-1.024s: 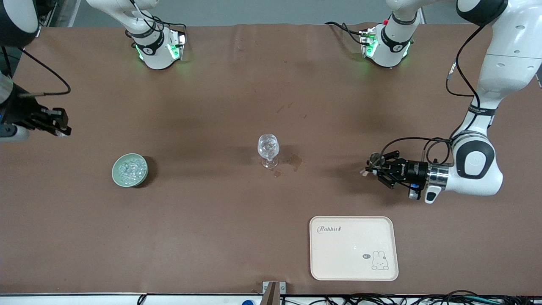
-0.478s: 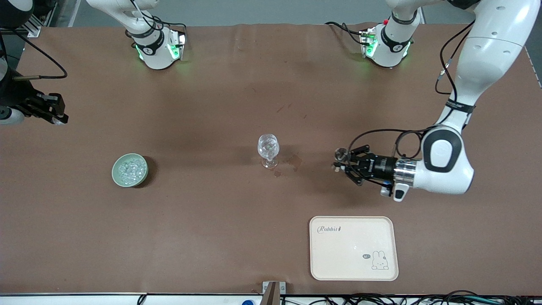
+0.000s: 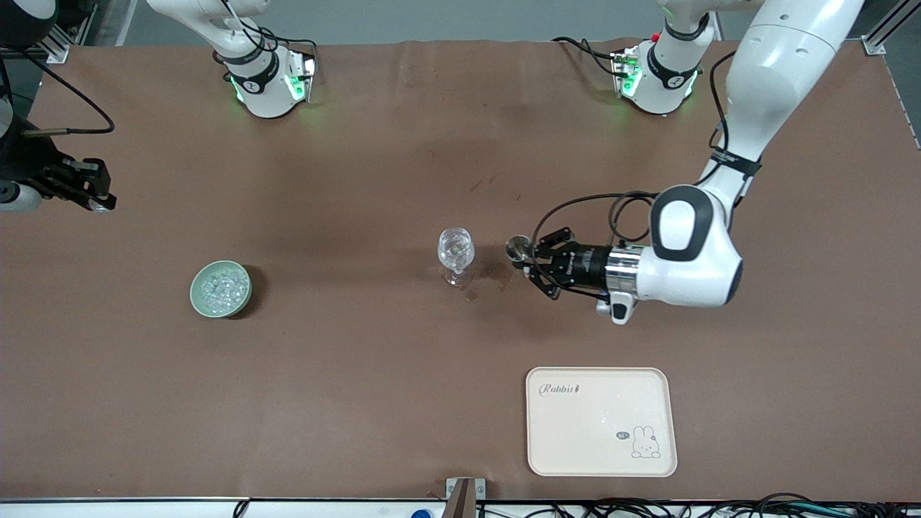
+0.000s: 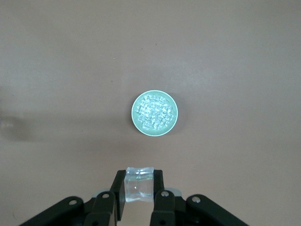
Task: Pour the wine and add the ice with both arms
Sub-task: 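Carry the jigger with the left gripper over the wine glass, then tilt the jigger with the left gripper to pour into the glass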
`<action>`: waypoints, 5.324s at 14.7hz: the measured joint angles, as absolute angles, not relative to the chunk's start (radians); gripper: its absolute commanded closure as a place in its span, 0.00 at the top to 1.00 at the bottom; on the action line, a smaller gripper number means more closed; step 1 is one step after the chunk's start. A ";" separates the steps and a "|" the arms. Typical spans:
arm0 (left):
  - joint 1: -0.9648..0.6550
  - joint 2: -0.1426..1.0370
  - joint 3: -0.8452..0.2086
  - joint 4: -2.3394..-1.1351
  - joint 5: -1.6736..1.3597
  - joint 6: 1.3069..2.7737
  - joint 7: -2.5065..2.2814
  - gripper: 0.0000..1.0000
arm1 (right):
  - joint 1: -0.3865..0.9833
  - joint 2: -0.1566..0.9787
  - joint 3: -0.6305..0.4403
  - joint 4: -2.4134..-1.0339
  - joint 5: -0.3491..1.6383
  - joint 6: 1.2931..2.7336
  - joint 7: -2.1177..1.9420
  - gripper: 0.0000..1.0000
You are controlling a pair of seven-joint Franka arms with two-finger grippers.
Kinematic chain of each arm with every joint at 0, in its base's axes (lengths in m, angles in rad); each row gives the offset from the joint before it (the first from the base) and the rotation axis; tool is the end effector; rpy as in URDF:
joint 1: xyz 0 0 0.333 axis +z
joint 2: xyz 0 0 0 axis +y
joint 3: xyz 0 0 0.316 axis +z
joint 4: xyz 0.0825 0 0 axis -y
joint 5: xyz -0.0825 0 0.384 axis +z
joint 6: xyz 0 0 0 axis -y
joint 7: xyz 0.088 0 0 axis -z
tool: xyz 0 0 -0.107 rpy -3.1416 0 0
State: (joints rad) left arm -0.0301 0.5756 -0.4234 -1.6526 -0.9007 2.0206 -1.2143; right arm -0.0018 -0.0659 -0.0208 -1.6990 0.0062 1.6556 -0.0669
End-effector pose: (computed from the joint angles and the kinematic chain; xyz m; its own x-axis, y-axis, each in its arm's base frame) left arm 0.6045 -0.3040 0.3172 0.0958 0.5292 -0.8431 0.9511 -0.2985 -0.0793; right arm 0.5402 -0.0119 0.6072 0.9988 0.0438 0.0229 0.0439 -0.9990 -0.0060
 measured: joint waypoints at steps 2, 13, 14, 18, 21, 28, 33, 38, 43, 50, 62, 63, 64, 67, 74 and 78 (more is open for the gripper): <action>-0.067 0.574 -0.424 -1.653 -0.837 2.066 -1.286 0.00 | -0.002 -0.066 -0.021 -1.699 0.006 1.656 -0.067 0.04; -0.117 0.498 -0.424 -1.652 -0.701 2.085 -1.494 0.00 | -0.002 -0.066 -0.021 -1.696 0.007 1.662 -0.067 0.04; -0.118 0.494 -0.424 -1.652 -0.681 2.085 -1.507 0.00 | -0.002 -0.066 -0.021 -1.695 0.008 1.663 -0.067 0.04; -0.135 0.493 -0.424 -1.653 -0.655 2.097 -1.519 0.00 | -0.002 -0.066 -0.021 -1.691 0.008 1.663 -0.067 0.04; -0.181 0.493 -0.424 -1.655 -0.588 2.142 -1.586 0.00 | -0.002 -0.066 -0.021 -1.689 0.008 1.663 -0.067 0.04; -0.227 0.495 -0.424 -1.651 -0.443 2.158 -1.735 0.00 | -0.002 -0.066 -0.020 -1.688 0.009 1.663 -0.067 0.04; -0.260 0.521 -0.422 -1.619 -0.357 2.163 -1.835 0.00 | -0.002 -0.066 -0.020 -1.687 0.009 1.663 -0.067 0.04; -0.275 0.534 -0.422 -1.611 -0.285 2.164 -1.903 0.00 | -0.002 -0.066 -0.020 -1.686 0.009 1.663 -0.067 0.04; -0.288 0.534 -0.422 -1.591 -0.216 2.164 -1.984 0.00 | -0.002 -0.066 -0.020 -1.686 0.009 1.663 -0.067 0.04; -0.338 0.534 -0.422 -1.589 -0.094 2.164 -2.113 0.00 | -0.002 -0.066 -0.020 -1.682 0.009 1.663 -0.067 0.04; -0.346 0.540 -0.420 -1.558 -0.018 2.165 -2.180 0.00 | -0.002 -0.066 -0.020 -1.677 0.009 1.662 -0.067 0.04; -0.350 0.542 -0.420 -1.558 -0.018 2.165 -2.180 0.00 | -0.002 -0.066 -0.020 -1.676 0.009 1.662 -0.067 0.04; -0.356 0.543 -0.420 -1.558 -0.018 2.165 -2.180 0.00 | -0.002 -0.066 -0.021 -1.676 0.009 1.662 -0.067 0.04; -0.366 0.544 -0.419 -1.558 -0.017 2.165 -2.182 0.00 | -0.002 -0.066 -0.020 -1.676 0.010 1.662 -0.067 0.04; -0.366 0.544 -0.417 -1.557 0.030 2.165 -2.226 0.00 | -0.002 -0.066 -0.020 -1.674 0.013 1.662 -0.067 0.04; -0.353 0.544 -0.417 -1.553 0.007 2.165 -2.216 0.00 | -0.002 -0.066 -0.020 -1.672 0.014 1.662 -0.067 0.04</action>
State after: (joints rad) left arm -0.3526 0.5436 -0.4166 -1.5527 0.0069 2.1647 -2.2165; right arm -0.0016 -0.0662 -0.0205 -1.6725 0.0139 1.6623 -0.0670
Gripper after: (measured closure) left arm 0.789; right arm 0.731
